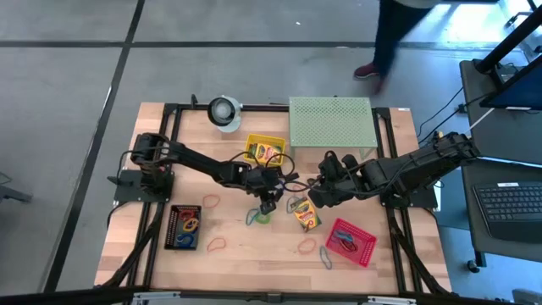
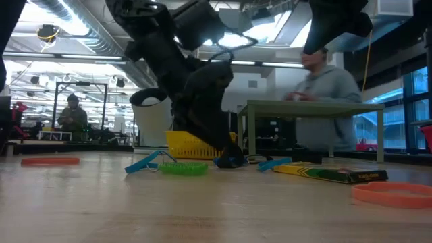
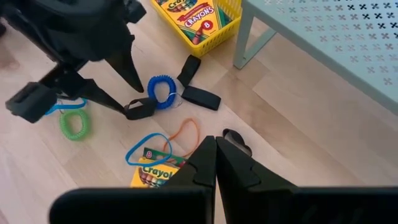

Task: Pick & Place Office Desk Supplies
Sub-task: Put the black rubber band into the red bin

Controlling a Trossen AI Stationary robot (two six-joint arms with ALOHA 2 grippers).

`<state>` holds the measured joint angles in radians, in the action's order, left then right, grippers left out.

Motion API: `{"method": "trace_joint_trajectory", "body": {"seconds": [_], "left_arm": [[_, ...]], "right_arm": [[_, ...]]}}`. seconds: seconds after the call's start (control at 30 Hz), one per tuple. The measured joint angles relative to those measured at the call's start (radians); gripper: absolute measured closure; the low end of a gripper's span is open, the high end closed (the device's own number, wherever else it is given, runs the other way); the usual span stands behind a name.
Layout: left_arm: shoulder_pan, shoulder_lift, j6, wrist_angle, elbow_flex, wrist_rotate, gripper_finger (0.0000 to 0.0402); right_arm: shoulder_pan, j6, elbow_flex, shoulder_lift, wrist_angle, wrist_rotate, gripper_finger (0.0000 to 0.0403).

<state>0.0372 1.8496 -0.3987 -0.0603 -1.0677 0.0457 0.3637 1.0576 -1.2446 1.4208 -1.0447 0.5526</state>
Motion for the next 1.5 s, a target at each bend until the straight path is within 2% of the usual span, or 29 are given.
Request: {"method": "trace_joint_trajectory", "body": {"seconds": [0.23, 0.37, 0.57, 0.7, 0.93, 1.1, 1.23, 1.37, 1.5], "left_arm": [[0.000, 0.039, -0.024, 0.011, 0.001, -0.001, 0.0226], [0.000, 0.063, -0.048, 0.011, 0.000, 0.024, 0.0243], [-0.001, 0.077, -0.119, 0.017, 0.000, 0.004, 0.0321], [-0.012, 0.060, -0.128, 0.011, 0.000, -0.101, 0.0389], [-0.011, -0.037, -0.190, 0.025, 0.002, -0.270, 0.0398], [-0.003, -0.151, -0.172, 0.038, 0.002, -0.279, 0.0398], [-0.003, -0.235, -0.123, 0.042, 0.002, -0.262, 0.0398], [-0.003, -0.302, -0.095, 0.042, 0.001, -0.259, 0.0398], [0.004, -0.342, -0.088, 0.046, 0.001, -0.258, 0.0398]], "right_arm": [[0.000, 0.004, 0.000, 0.000, -0.003, 0.000, 0.0394], [0.000, 0.005, 0.000, 0.000, -0.003, -0.003, 0.0394], [0.000, 0.006, 0.000, 0.000, -0.003, -0.020, 0.0394], [0.001, 0.007, 0.000, 0.000, -0.003, -0.030, 0.0394], [0.011, 0.003, 0.000, -0.020, 0.017, -0.065, 0.0394], [0.035, -0.017, 0.000, -0.036, 0.032, -0.075, 0.0394], [0.053, -0.073, 0.000, -0.051, 0.130, -0.120, 0.0386], [0.067, -0.118, 0.001, -0.070, 0.290, -0.130, 0.0347], [0.068, -0.175, 0.001, -0.073, 0.476, -0.164, 0.0285]]}}
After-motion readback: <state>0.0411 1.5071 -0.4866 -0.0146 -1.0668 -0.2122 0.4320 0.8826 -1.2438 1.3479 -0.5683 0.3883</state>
